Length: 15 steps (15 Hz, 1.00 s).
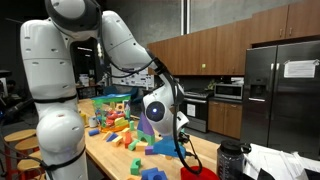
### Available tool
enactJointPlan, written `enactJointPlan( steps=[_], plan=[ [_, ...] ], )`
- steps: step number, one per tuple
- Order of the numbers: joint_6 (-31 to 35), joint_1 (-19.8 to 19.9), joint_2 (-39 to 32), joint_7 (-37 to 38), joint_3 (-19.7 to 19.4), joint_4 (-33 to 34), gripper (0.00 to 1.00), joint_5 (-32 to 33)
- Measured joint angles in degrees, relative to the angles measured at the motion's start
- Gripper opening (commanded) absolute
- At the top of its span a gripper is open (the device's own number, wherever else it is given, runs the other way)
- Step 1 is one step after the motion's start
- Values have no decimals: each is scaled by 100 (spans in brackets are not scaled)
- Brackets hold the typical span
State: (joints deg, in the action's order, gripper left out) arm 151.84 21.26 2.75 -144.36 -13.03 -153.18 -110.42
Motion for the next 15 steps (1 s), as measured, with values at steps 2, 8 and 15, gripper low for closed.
enactJointPlan(
  steps=[2, 8, 15],
  plan=[
    [-27, -5, 0, 103, -1, 1, 16, 0],
    [-51, -32, 0, 431, -3, 15, 16, 0],
    [-59, -46, -1, 567, -5, 23, 41, 5]
  ],
)
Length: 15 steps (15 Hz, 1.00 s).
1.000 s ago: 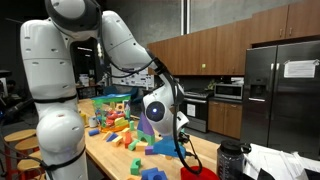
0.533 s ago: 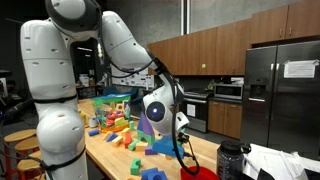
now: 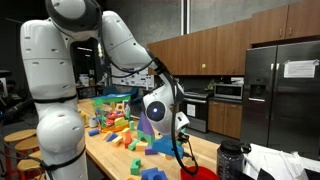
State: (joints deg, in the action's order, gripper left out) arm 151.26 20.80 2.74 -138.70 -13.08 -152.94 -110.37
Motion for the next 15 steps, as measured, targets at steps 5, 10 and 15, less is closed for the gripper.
enactJointPlan(
  steps=[5, 10, 15],
  plan=[
    [0, -5, -12, 0, 0, -5, 41, 0],
    [0, -7, -14, 0, 0, -6, 16, 0],
    [-47, -62, -11, -25, 0, -40, 16, 346]
  ],
)
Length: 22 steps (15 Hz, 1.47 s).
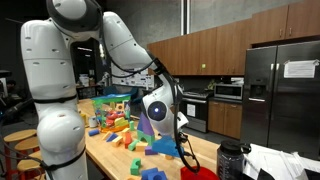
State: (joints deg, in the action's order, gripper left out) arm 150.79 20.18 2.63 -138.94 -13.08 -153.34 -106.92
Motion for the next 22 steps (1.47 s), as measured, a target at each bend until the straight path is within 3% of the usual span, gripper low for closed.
enactJointPlan(
  steps=[8, 13, 22],
  plan=[
    [-291, -10, 146, -421, -135, -261, 16, 1242],
    [-335, -5, 373, -1070, -295, -529, 16, 2105],
    [-279, 17, 679, -1005, -380, -558, 16, 4689]
  ],
)
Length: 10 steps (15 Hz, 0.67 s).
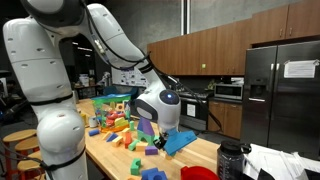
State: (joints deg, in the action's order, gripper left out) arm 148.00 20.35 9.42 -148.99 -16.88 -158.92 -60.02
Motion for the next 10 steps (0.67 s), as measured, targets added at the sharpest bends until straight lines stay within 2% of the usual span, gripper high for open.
enactJointPlan(
  steps=[7, 10],
  plan=[
    [200, -34, -45, -1, -18, -8, 16, 1147],
    [485, -281, -84, -4, -187, -3, 16, 1551]
  ],
)
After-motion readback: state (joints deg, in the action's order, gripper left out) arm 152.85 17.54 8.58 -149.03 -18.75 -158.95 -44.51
